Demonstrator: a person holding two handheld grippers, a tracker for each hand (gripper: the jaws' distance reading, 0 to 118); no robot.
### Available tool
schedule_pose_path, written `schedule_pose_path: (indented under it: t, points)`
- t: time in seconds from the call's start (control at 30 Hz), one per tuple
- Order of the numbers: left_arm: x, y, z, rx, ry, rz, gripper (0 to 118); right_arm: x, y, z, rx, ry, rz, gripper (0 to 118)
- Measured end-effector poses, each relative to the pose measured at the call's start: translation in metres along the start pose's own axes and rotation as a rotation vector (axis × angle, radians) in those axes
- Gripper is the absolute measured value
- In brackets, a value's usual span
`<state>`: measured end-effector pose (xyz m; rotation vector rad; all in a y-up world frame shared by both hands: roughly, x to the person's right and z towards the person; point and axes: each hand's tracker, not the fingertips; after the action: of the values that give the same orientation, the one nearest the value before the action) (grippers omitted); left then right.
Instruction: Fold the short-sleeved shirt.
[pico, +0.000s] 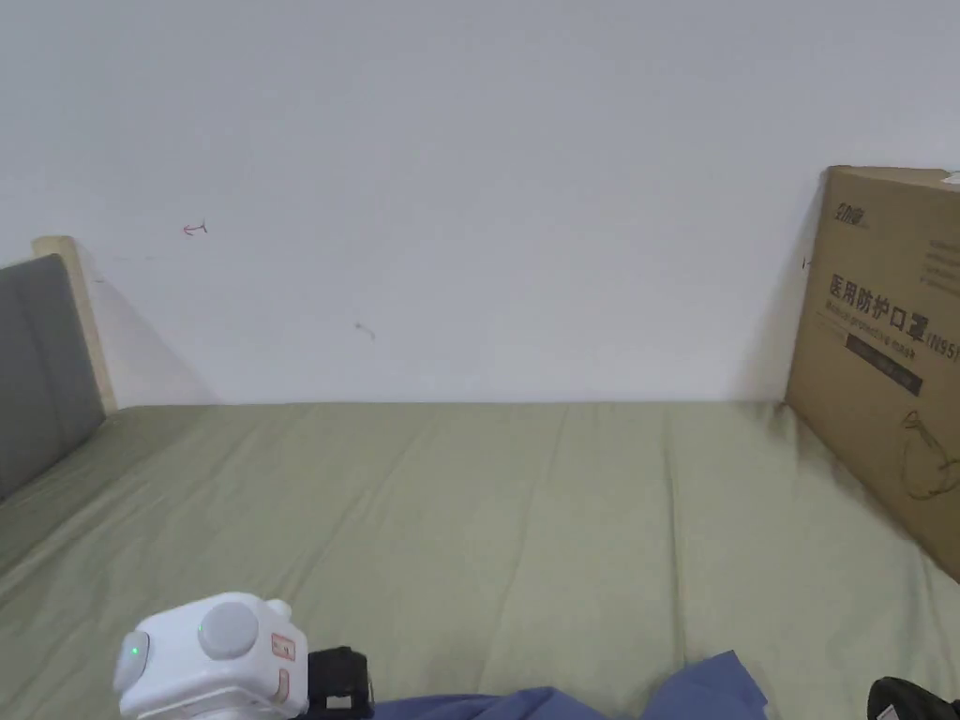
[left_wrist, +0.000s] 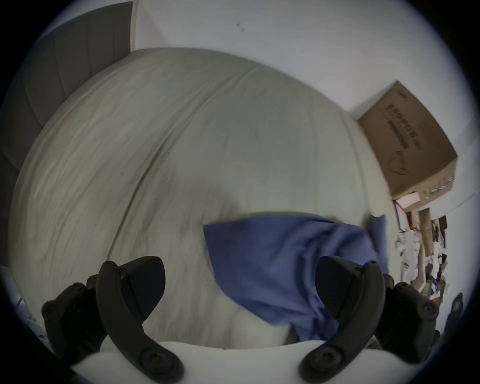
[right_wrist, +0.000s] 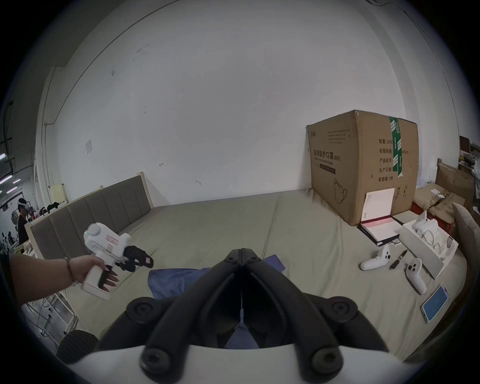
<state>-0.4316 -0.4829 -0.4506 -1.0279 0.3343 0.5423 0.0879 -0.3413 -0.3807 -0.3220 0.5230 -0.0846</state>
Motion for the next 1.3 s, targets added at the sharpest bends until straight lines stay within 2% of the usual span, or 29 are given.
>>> schedule_pose_path:
  t: [0.13, 0.2, 0.27, 0.3, 0.33, 0.4, 0.43, 0.47, 0.5, 0.6, 0.67, 0.73, 0.77, 0.8, 0.83, 0.87, 0.97, 1.0, 1.03, 1.07, 1.1, 1.13, 1.17, 1.23, 1.27, 1.3]
  points:
    - [0.001, -0.005, -0.057, -0.059, 0.012, -0.011, 118, 0.005, -0.005, -0.013, -0.037, -0.001, -0.017, 0]
    - [0.009, -0.016, -0.075, -0.079, 0.061, -0.118, 118, 0.006, -0.007, -0.018, -0.051, -0.003, -0.013, 0]
    - [0.024, -0.027, -0.072, -0.041, 0.136, -0.296, 118, 0.006, -0.01, -0.023, -0.066, -0.014, -0.001, 0]
    - [0.028, -0.031, -0.067, -0.002, 0.143, -0.29, 112, 0.007, -0.01, -0.024, -0.068, -0.015, -0.002, 0]
    - [0.029, -0.038, -0.056, 0.021, 0.155, -0.273, 98, 0.008, -0.012, -0.025, -0.068, -0.016, -0.006, 0]
    - [0.04, -0.054, -0.033, 0.111, 0.139, -0.275, 56, 0.008, -0.016, -0.029, -0.07, -0.017, -0.014, 0]
    - [0.044, -0.06, -0.024, 0.15, 0.131, -0.298, 44, 0.009, -0.017, -0.032, -0.075, -0.02, -0.014, 0]
    - [0.042, -0.065, -0.014, 0.164, 0.103, -0.33, 44, 0.011, -0.019, -0.04, -0.092, -0.025, -0.014, 0]
    - [0.044, -0.071, -0.007, 0.151, 0.026, -0.34, 5, 0.014, -0.019, -0.051, -0.121, -0.017, -0.017, 0]
    - [0.033, -0.087, 0.021, 0.197, -0.148, -0.268, 4, 0.031, -0.012, -0.096, -0.258, 0.059, -0.057, 0]
    - [0.026, -0.103, 0.045, 0.32, -0.135, -0.227, 4, 0.05, -0.007, -0.134, -0.343, 0.158, -0.194, 0]
    - [0.017, -0.116, 0.06, 0.388, -0.152, -0.194, 4, 0.068, -0.007, -0.176, -0.464, 0.169, -0.336, 4]
    - [0.013, -0.122, 0.066, 0.41, -0.172, -0.184, 4, 0.08, -0.01, -0.202, -0.551, 0.164, -0.391, 30]
    - [0.01, -0.126, 0.072, 0.423, -0.186, -0.178, 4, 0.088, -0.014, -0.228, -0.64, 0.135, -0.435, 88]
    - [0.008, -0.13, 0.075, 0.427, -0.185, -0.175, 4, 0.09, -0.021, -0.249, -0.711, 0.094, -0.438, 117]
    - [0.007, -0.132, 0.075, 0.425, -0.187, -0.179, 4, 0.092, -0.029, -0.265, -0.739, 0.058, -0.434, 118]
    - [0.009, -0.137, 0.076, 0.396, -0.171, -0.204, 4, 0.107, -0.052, -0.304, -0.833, -0.054, -0.391, 118]
    - [0.008, -0.137, 0.074, 0.391, -0.182, -0.201, 4, 0.112, -0.059, -0.319, -0.875, -0.094, -0.378, 113]
    - [0.007, -0.138, 0.074, 0.381, -0.196, -0.2, 4, 0.116, -0.065, -0.332, -0.912, -0.128, -0.367, 99]
    - [0.006, -0.137, 0.074, 0.37, -0.2, -0.203, 4, 0.105, -0.042, -0.271, -0.923, -0.114, -0.347, 73]
    - [0.005, -0.137, 0.074, 0.36, -0.185, -0.214, 4, 0.104, -0.042, -0.271, -0.941, -0.077, -0.305, 49]
    - [0.004, -0.136, 0.074, 0.352, -0.167, -0.224, 4, 0.108, -0.039, -0.272, -0.929, -0.122, -0.225, 29]
    - [0.001, -0.134, 0.076, 0.348, -0.158, -0.23, 4, 0.101, -0.049, -0.312, -0.871, -0.07, -0.183, 7]
    - [-0.008, -0.127, 0.084, 0.349, -0.161, -0.228, 4, 0.109, -0.037, -0.312, -0.809, 0.03, -0.182, 7]
    - [-0.013, -0.122, 0.09, 0.352, -0.167, -0.217, 4, 0.115, -0.026, -0.303, -0.764, 0.037, -0.157, 7]
    - [-0.016, -0.116, 0.099, 0.361, -0.169, -0.203, 4, 0.099, -0.009, -0.271, -0.74, 0.01, -0.145, 7]
